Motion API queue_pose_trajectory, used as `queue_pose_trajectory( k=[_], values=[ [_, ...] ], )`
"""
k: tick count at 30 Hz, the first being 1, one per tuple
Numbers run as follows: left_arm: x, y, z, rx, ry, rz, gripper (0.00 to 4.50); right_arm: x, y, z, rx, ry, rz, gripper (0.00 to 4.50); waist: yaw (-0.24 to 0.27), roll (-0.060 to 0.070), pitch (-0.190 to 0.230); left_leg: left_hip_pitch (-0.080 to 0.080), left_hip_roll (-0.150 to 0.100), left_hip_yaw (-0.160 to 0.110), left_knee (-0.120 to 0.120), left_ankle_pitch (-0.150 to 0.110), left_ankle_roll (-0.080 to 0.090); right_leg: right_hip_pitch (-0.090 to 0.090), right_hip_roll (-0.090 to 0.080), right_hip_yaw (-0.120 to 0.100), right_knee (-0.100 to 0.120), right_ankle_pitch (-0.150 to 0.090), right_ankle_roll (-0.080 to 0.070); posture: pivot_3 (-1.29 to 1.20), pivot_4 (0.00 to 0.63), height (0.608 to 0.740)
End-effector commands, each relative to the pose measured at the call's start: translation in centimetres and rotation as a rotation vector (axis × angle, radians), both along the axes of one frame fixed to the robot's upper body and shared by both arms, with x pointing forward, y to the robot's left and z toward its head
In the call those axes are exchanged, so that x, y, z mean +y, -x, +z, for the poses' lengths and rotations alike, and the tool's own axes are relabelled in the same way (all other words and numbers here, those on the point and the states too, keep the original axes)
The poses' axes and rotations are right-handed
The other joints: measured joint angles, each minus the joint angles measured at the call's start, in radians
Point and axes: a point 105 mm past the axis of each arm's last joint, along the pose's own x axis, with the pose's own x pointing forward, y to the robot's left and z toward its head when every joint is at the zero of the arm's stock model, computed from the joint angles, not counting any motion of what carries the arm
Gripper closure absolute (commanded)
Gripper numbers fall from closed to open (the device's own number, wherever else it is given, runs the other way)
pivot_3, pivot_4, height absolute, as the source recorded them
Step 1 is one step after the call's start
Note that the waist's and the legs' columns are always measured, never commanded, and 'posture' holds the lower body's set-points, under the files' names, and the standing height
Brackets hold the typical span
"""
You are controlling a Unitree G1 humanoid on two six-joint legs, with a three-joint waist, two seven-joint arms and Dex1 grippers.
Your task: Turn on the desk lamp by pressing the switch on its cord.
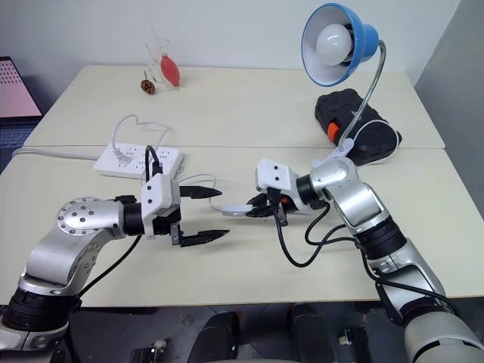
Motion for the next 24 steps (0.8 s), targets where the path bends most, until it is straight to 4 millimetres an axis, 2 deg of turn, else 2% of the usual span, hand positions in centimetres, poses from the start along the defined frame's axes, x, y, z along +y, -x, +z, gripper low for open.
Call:
queue_pose_trajectory(
  k=[1, 7, 10, 24],
  values=[
    [-0.4, -0.3, 0.5, -0.032, 0.001, -0.005, 0.0, 0.4, 0.5, 1.0, -0.03, -0.026, 0.027, 4.16, 0.0, 0.0, 0.0, 0.0, 0.0, 0.0, 0.0, 0.0, 0.0, 0.0, 0.0, 0.0, 0.0, 0.0, 0.0, 0.0, 0.15, 0.74],
    [-0.8, -0.7, 0.5, -0.033, 0.014, -0.006, 0.0, 0.6, 0.6, 1.0, -0.034, -0.024, 0.035, 4.16, 0.0, 0.0, 0.0, 0.0, 0.0, 0.0, 0.0, 0.0, 0.0, 0.0, 0.0, 0.0, 0.0, 0.0, 0.0, 0.0, 0.15, 0.74],
    [-1.0, -0.9, 0.5, -0.036, 0.02, -0.007, 0.51, 0.6, 0.6, 1.0, -0.036, -0.022, 0.04, 4.16, 0.0, 0.0, 0.0, 0.0, 0.0, 0.0, 0.0, 0.0, 0.0, 0.0, 0.0, 0.0, 0.0, 0.0, 0.0, 0.0, 0.15, 0.74],
    [-0.7, -1.4, -0.4, -0.071, -0.043, -0.024, 3.51, 0.8, 1.0, 1.4, -0.035, -0.031, 0.062, 4.16, 0.0, 0.0, 0.0, 0.0, 0.0, 0.0, 0.0, 0.0, 0.0, 0.0, 0.0, 0.0, 0.0, 0.0, 0.0, 0.0, 0.15, 0.74]
  ],
)
